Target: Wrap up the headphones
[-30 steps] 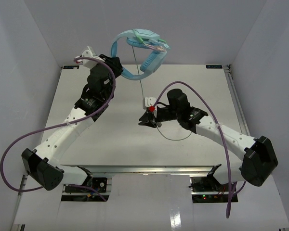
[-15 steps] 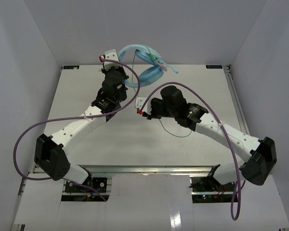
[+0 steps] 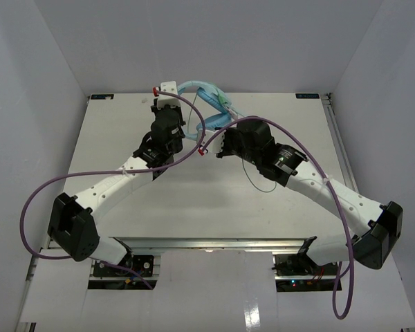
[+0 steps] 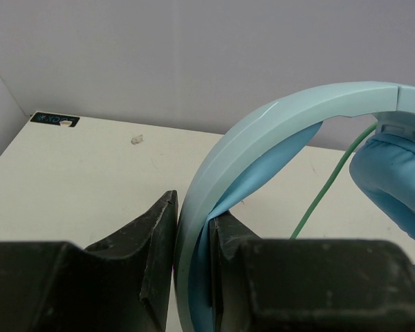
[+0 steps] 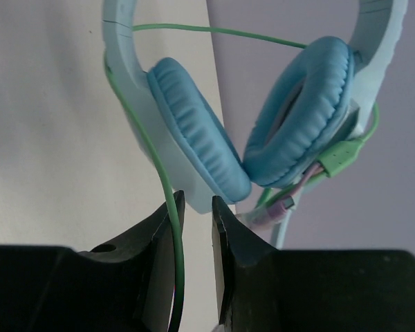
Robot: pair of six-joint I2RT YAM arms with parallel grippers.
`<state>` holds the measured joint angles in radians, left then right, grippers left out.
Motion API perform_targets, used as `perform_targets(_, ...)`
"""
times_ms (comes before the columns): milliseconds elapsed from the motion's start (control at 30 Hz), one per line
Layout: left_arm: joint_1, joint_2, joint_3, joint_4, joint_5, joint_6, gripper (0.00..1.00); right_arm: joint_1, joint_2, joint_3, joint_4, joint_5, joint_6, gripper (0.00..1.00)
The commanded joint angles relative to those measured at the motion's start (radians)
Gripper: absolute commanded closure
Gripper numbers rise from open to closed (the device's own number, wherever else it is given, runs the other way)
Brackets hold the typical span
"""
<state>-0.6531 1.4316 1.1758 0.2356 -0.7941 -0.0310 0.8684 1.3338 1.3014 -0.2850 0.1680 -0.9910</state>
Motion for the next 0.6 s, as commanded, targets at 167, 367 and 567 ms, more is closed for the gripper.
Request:
perform_targets(167, -0.002, -0.082, -0.031, -0.031, 0.026, -0.054, 1.0, 0.004, -0.034, 0.076, 0.104, 0.193, -0.09, 0.9)
perform_targets(367, -0.002, -0.078, -0.03, -0.062, 0.048, -0.059, 1.0, 0.004, -0.023, 0.098, 0.122, 0.218, -0.106, 0.85)
perform_targets(567, -0.002, -0.081, -0.046, -0.088, 0.066, -0.069, 1.0, 0.004, -0.018, 0.109, 0.138, 0.241, -0.131, 0.78)
